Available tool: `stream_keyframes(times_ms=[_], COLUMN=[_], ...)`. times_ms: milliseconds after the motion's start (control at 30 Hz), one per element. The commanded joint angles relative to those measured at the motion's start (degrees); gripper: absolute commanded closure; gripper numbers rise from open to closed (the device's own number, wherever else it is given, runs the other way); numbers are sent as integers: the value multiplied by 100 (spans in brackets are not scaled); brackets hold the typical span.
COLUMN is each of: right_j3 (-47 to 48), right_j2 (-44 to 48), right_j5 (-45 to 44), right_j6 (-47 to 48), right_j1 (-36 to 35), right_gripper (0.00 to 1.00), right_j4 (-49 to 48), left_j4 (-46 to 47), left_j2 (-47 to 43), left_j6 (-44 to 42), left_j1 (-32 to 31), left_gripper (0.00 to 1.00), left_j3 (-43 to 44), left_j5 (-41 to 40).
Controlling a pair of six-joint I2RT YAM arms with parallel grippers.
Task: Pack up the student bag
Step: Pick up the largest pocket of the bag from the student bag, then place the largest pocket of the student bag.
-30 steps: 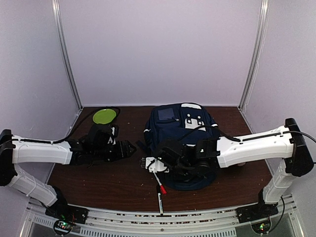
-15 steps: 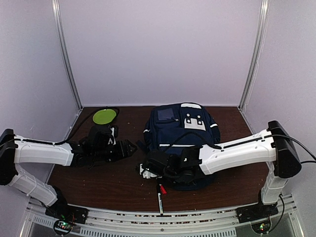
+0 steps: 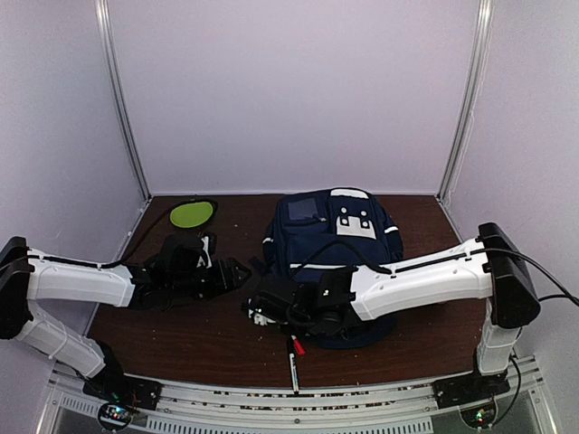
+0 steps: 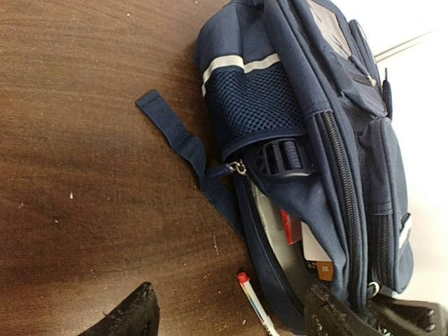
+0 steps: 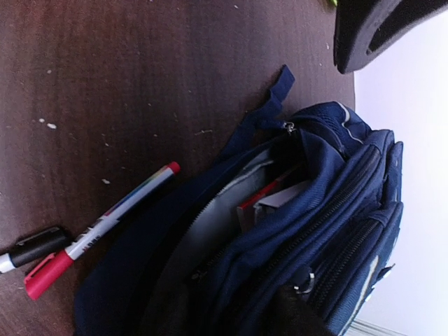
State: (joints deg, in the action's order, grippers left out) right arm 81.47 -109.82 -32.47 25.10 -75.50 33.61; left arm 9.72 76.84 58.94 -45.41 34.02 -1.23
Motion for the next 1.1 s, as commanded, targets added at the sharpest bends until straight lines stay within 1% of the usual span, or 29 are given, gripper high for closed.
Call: stream_keyframes(times_ms=[0, 100, 167, 300, 367, 433, 467, 567, 700, 833, 933, 1000, 1033, 1067], right_j3=[135, 276, 500, 1231, 1428, 1545, 1607, 1783, 1913, 2224, 2311, 2244, 2134, 2009], right_j2=[-36, 270, 579, 1032, 1187, 1280, 1294, 1224, 1116, 910, 700, 585, 532, 471], right_j5=[-642, -573, -135, 1518, 2275, 2874, 3316, 4285, 5450, 5904, 6210, 6356, 6225, 6040], right_j6=[123, 187, 32, -492, -622, -680, -709, -812, -858, -1036, -1140, -1234, -1275, -1286], right_j1=[235, 437, 631, 1201, 1470, 1676, 1767, 1953, 2078, 2150, 2153, 2139, 2114, 2058], right_gripper=[78, 94, 100, 100, 100, 100, 100, 100, 100, 100, 100, 99, 97, 89], right_j4=[-126, -68, 176, 1001, 1189, 1283, 1351, 1551, 1718, 1776, 1741, 1704, 1633, 1599], left_j4=[416, 521, 648, 1131, 1335, 1847, 2158, 3211, 3954, 4952, 5782, 6165, 6343, 6407], left_j2=[11, 69, 106, 213, 278, 382, 437, 654, 897, 1317, 1795, 2090, 2204, 2261], left_j6=[77, 100, 78, 5, -53, -4, 48, 284, 399, 767, 1334, 1748, 1880, 1959], left_j1=[31, 32, 17, -97, -206, -265, -285, -349, -481, -622, -719, -755, -773, -783], left_gripper=[26, 26, 26, 25, 23, 22, 21, 20, 19, 19, 19, 18, 6, 3], left_j3=[-49, -50, -39, 19, 106, 74, 12, -185, -165, -43, 37, 97, 90, 71], left_j5=[100, 157, 215, 326, 313, 384, 433, 509, 536, 652, 620, 601, 568, 517])
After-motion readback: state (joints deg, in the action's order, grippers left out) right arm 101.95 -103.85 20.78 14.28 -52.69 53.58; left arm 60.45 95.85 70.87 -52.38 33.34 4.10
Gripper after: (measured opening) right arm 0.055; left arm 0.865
